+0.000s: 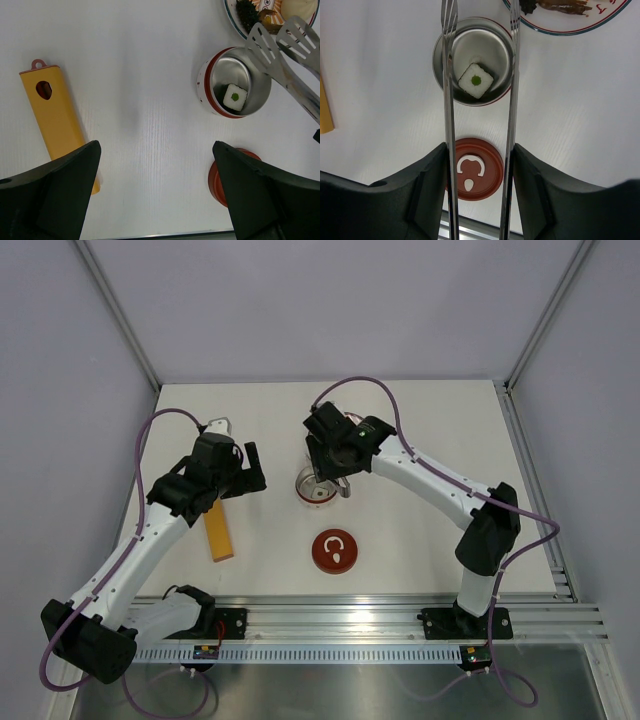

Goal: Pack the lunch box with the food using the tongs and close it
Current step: Place the fake food in the packing box, then pick up the fake food from the plate.

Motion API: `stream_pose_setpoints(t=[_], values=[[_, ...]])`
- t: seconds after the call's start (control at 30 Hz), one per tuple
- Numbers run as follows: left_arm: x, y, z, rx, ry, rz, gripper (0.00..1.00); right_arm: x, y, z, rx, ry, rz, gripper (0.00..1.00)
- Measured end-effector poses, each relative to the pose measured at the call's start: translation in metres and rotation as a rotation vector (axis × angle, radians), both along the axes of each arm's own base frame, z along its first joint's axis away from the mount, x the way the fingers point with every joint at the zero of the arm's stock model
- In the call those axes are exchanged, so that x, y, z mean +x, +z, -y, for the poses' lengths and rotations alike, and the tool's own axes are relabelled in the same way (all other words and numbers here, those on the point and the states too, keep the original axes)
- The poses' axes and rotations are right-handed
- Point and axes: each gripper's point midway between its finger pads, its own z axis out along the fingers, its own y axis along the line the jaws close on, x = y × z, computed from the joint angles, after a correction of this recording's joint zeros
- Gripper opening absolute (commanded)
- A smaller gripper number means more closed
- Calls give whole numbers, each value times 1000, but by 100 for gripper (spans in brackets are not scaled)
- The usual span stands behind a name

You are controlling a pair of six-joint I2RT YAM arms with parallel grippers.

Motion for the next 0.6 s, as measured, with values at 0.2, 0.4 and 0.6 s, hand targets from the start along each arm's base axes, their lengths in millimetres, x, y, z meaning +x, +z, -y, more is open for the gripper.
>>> stream_pose_setpoints(t=[0.2,0.4,0.6], values=[[0,0,0,0,0,0,99,15,12,7,1,-15,33,59],[0,0,0,1,0,-1,99,47,1,23,-20,-46,15,58],[0,0,0,1,0,-1,99,65,-25,30,-50,-10,-59,58]])
